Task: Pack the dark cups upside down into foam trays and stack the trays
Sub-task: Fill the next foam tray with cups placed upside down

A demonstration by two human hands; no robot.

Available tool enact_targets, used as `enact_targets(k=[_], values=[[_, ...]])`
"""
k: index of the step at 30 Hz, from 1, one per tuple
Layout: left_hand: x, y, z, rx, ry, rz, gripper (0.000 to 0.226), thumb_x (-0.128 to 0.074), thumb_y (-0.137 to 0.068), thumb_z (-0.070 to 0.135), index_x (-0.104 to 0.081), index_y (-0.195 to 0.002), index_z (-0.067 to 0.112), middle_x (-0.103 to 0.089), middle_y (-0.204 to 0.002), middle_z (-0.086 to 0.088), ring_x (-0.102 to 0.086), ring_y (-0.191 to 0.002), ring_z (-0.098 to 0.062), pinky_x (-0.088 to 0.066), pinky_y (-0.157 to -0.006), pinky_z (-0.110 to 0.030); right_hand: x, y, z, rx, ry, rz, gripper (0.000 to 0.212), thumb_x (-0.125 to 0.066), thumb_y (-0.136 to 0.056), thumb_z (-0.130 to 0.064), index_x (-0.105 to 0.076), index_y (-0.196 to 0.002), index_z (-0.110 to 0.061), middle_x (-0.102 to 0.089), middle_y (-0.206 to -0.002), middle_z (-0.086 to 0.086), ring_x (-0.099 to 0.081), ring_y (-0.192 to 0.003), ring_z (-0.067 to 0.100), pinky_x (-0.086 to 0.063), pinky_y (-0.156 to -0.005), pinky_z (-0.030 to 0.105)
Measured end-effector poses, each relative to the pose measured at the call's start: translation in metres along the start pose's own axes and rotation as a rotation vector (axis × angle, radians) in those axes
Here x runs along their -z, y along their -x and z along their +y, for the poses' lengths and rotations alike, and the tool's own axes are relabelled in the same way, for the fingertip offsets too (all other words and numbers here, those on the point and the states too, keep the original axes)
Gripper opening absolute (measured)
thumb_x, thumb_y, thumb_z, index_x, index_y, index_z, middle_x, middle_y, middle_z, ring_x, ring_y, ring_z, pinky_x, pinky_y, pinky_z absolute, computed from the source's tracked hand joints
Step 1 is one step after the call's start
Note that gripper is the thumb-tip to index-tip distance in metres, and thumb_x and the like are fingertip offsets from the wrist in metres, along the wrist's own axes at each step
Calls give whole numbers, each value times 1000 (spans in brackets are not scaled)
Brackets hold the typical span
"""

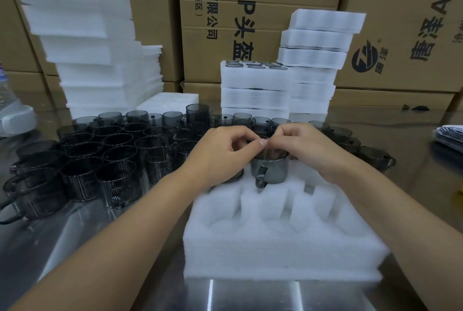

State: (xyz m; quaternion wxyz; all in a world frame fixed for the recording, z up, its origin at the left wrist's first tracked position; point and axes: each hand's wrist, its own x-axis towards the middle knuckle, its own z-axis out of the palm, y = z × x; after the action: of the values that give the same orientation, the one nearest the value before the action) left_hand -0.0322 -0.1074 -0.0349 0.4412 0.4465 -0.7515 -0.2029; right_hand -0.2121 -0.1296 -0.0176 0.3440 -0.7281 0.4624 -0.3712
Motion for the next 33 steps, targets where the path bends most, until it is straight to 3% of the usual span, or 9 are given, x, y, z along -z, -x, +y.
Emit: enact_targets(k=[3, 5, 8, 11, 15, 20, 23, 26, 33], values=[[1, -1, -1, 11, 10, -3, 23, -56, -77, 49, -72, -81, 33, -72, -77, 1, -65, -78, -19, -53, -79, -43, 1, -1, 1, 6, 87, -5, 22, -70, -68, -37, -55, -62, -21, -64, -75, 12, -58, -76, 15, -49, -81, 44], [1, -2, -2, 38, 0, -33, 24, -58, -77, 51, -72, -82, 32, -71, -77, 4, -65, -77, -15, -54, -78, -39, 2, -2, 2, -1, 139, -23, 21, -69, -67, -35, -55, -62, -21, -63, -73, 8, -58, -78, 18, -50, -85, 47], [3, -3, -6, 76, -53, -123, 21, -62, -82, 54, -72, -84, 36, -71, -81, 9, -62, -72, -5, -50, -70, -26, 5, -4, 6, -22, 196, -77, 23, -69, -78, -24, -54, -61, -21, -54, -66, -4, -49, -71, 14, -41, -71, 36], [8, -4, -7, 112, -62, -212, 29, -59, -74, 66, -71, -85, 42, -70, -81, 13, -58, -64, 2, -44, -61, -14, 10, -3, 8, -41, 216, -117, 26, -69, -79, -36, -57, -63, -18, -60, -70, -5, -54, -77, 13, -40, -76, 31], [17, -7, -9, 146, -29, -295, 30, -69, -68, 66, -70, -89, 44, -70, -93, 22, -64, -89, 4, -49, -86, -21, 13, -1, 6, -75, 173, -120, 51, -52, -81, -67, -74, -78, -22, -74, -83, -9, -65, -86, 6, -44, -87, 28], [19, -8, -10, 134, -1, -329, 49, -66, -52, 68, -66, -94, 43, -70, -93, 24, -64, -89, 8, -48, -84, -17, 9, -2, 8, -29, 226, -125, 33, -59, -88, -49, -73, -73, -24, -70, -76, -17, -61, -75, -3, -46, -80, 25], [18, -8, -10, 120, 3, -339, 54, -67, -48, 68, -66, -96, 43, -70, -90, 22, -65, -85, 6, -49, -79, -15, 7, -2, 10, -6, 219, -139, 28, -62, -88, -44, -71, -72, -24, -67, -72, -16, -62, -70, 0, -53, -76, 40], [17, -8, -11, 122, -5, -350, 46, -74, -55, 62, -65, -97, 44, -70, -90, 21, -64, -85, 6, -48, -80, -16, 6, -2, 12, 30, 253, -157, 22, -65, -86, -44, -70, -80, -23, -71, -86, -2, -67, -82, 18, -55, -79, 53], [13, -10, -13, 105, -111, -392, 35, -79, -69, 50, -58, -97, 52, -63, -104, 21, -56, -97, 8, -45, -86, -16, 6, -4, 18, 49, 430, -188, 29, -68, -73, -60, -64, -81, -32, -65, -81, -4, -52, -58, -3, -51, -55, 24]])
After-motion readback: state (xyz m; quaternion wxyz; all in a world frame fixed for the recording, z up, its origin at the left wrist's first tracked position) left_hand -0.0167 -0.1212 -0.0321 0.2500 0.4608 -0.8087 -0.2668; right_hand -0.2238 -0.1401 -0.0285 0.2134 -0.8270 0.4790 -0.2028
